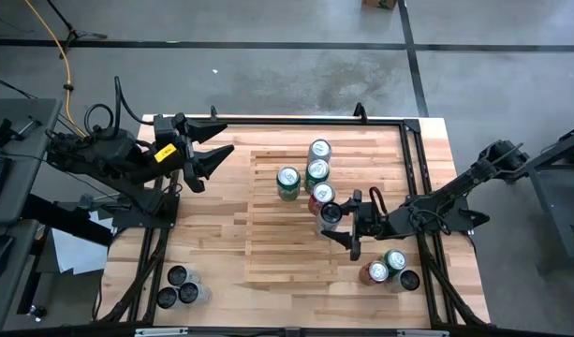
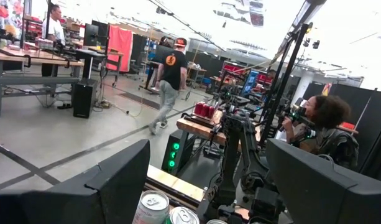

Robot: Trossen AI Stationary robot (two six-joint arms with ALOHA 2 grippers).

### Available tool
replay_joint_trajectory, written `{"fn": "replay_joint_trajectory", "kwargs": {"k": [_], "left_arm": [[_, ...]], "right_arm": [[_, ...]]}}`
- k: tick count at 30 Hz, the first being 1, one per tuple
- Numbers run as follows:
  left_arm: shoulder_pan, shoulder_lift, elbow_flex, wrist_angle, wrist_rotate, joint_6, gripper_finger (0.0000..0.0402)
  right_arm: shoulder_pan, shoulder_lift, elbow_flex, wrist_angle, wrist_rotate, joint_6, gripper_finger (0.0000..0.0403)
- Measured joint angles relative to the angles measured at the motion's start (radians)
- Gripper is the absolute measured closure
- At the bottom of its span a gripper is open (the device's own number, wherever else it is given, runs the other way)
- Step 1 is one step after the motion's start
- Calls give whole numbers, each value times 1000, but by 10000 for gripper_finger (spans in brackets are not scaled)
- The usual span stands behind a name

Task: Place canned beverage on shelf
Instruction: Put the top white pink soda can on the shelf

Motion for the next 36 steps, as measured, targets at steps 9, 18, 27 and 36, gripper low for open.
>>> {"fn": "replay_joint_trajectory", "kwargs": {"k": [9, 18, 27, 36], "left_arm": [[0, 0, 0, 0, 0, 0, 90], [0, 0, 0, 0, 0, 0, 90], [0, 0, 0, 0, 0, 0, 90], [0, 0, 0, 0, 0, 0, 90]], "right_arm": [[0, 0, 0, -2, 2, -42, 113], [0, 0, 0, 0, -6, -45, 56], [0, 0, 0, -3, -57, -45, 22], [0, 0, 0, -3, -82, -45, 22]]}}
